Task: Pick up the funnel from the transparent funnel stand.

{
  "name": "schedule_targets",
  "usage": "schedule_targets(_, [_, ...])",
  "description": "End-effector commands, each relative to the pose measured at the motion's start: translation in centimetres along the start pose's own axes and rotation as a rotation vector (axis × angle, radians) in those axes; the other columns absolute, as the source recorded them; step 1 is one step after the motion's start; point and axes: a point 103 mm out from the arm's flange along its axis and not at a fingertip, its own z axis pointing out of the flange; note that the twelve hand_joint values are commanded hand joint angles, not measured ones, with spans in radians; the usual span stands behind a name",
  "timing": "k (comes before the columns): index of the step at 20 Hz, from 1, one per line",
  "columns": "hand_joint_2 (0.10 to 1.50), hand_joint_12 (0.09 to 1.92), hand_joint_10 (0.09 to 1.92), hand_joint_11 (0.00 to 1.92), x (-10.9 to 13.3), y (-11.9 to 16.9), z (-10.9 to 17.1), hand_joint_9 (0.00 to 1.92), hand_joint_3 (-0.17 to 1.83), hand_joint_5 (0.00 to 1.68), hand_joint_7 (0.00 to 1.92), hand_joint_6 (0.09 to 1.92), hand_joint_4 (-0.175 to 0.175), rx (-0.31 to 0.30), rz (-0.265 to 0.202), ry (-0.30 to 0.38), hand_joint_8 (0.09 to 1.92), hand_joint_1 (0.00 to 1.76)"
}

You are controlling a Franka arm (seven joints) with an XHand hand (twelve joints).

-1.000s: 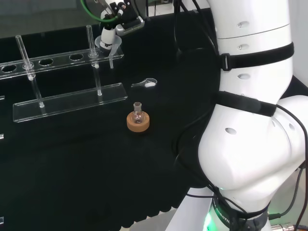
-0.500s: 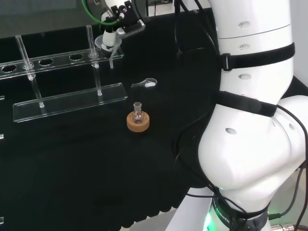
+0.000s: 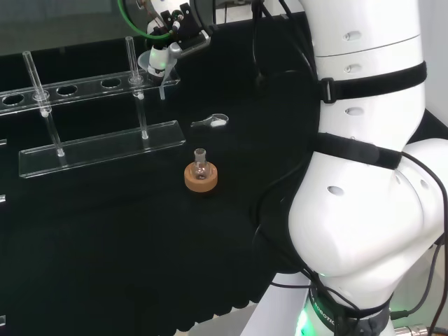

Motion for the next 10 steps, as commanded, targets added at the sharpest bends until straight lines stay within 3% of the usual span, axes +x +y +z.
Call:
schedule_targets(1, [0.89, 1.44, 0.76, 0.25, 0.09, 0.21, 0.24, 0.33, -0.17, 0.09, 0.03, 0.09, -0.039, -0.011, 0.016, -0.01, 0.54, 0.75])
schedule_targets(6, [0.94, 1.41, 0.7, 0.31, 0.17, 0.21, 0.18, 0.46, -0.17, 0.18, 0.11, 0.09, -0.044, -0.074, 0.092, -0.022, 0.69, 0.74])
schedule_targets(10, [1.04, 1.31, 0.61, 0.48, 0.18, -0.16, -0.37, 0.74, -0.17, 0.37, 0.41, 0.09, -0.074, -0.142, 0.14, -0.067, 0.73, 0.77])
